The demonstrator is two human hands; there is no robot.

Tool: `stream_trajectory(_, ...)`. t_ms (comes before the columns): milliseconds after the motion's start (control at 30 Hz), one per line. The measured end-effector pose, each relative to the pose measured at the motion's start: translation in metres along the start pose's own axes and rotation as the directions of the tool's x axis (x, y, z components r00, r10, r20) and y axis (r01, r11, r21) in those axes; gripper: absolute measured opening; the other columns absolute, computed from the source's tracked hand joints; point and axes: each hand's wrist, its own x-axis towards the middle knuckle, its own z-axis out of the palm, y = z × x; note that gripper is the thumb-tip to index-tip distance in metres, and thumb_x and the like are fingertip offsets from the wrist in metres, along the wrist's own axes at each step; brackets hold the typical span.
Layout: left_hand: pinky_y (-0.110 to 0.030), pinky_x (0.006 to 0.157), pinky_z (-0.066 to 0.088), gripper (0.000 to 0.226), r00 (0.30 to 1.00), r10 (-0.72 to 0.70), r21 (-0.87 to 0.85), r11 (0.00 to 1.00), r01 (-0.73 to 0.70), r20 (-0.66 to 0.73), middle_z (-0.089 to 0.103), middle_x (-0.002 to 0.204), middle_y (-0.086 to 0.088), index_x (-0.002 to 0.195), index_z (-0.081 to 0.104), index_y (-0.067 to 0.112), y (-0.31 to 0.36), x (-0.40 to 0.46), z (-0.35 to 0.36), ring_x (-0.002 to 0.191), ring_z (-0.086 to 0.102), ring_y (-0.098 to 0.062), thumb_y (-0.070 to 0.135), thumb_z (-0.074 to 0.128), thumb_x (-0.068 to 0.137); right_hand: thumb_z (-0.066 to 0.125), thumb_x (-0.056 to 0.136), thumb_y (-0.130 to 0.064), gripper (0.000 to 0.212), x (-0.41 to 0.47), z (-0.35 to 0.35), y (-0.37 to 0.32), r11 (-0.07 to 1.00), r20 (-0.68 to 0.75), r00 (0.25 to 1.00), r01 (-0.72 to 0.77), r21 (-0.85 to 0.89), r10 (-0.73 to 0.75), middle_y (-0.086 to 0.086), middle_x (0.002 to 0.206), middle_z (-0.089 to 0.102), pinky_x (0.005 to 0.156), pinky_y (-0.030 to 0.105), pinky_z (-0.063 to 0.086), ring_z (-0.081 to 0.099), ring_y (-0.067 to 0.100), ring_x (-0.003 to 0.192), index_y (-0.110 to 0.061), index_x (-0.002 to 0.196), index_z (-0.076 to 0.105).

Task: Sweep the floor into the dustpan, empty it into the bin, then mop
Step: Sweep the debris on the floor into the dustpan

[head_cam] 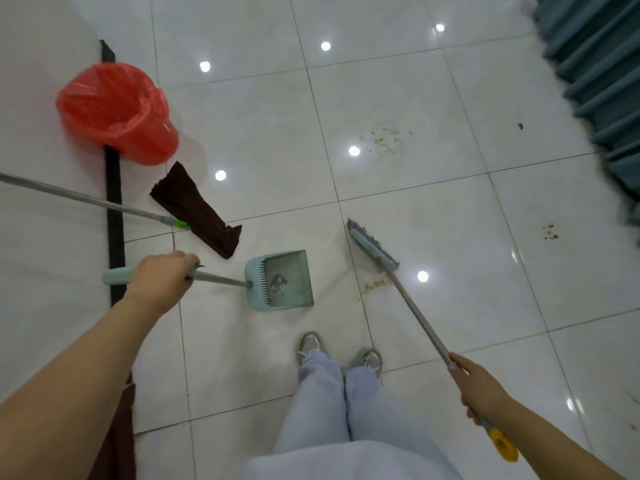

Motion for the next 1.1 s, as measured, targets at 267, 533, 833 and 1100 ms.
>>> stream_trajectory(267,-0.035,0.070,0.054,0.025,0.998,-0.004,-0.091,0.996,-0.001,-0.057,0.063,0.094,-0.001,0.110,0.063,0.019,0.012,0.012,-0.010,0.076,0.061,-0.017,0.019,0.066,0.085,0.029,0.103,-0.029,0.043,0.044,-0.016,-0.057,0.993,-0.033,0.999,0.035,-0.111,-0.038,0.013,0.092,0.056,0.047,0.026,0.048,0.053,0.023,0.063,-0.024,0.144,0.037)
stream_trajectory(533,-0.034,0.075,0.053,0.028,0.999,-0.017,-0.179,0.984,0.008,-0.046,0.065,0.096,-0.002,0.110,0.064,0.017,-0.003,0.016,-0.006,0.081,0.060,-0.017,0.019,0.070,0.083,0.023,0.101,-0.032,0.043,0.014,0.014,-0.019,0.990,0.043,0.998,-0.029,-0.138,0.035,0.012,0.090,0.058,0.045,0.023,0.046,0.050,0.021,0.055,-0.031,0.143,0.036)
stream_trajectory(833,-0.033,0.082,0.054,0.055,0.998,0.026,-0.159,0.987,-0.036,-0.063,0.064,0.118,0.002,0.126,0.057,0.024,0.020,0.027,-0.035,0.100,0.062,-0.016,0.048,0.070,0.078,0.032,0.102,-0.035,0.038,0.002,-0.026,-0.038,0.999,-0.028,0.999,0.025,0.030,-0.024,0.012,0.074,0.055,0.045,0.022,0.040,0.044,0.019,0.054,-0.030,0.138,0.045)
stream_trajectory(1100,-0.038,0.096,0.045,0.051,0.928,0.175,-0.278,0.921,-0.272,-0.330,0.061,0.129,-0.005,0.131,0.056,0.014,0.111,0.065,-0.100,0.118,0.055,-0.025,0.039,0.062,0.088,0.038,0.102,-0.031,0.031,0.028,-0.090,-0.099,0.990,-0.044,0.993,0.109,0.094,-0.106,0.011,0.077,0.057,0.045,0.022,0.043,0.048,0.017,0.055,-0.015,0.124,0.053)
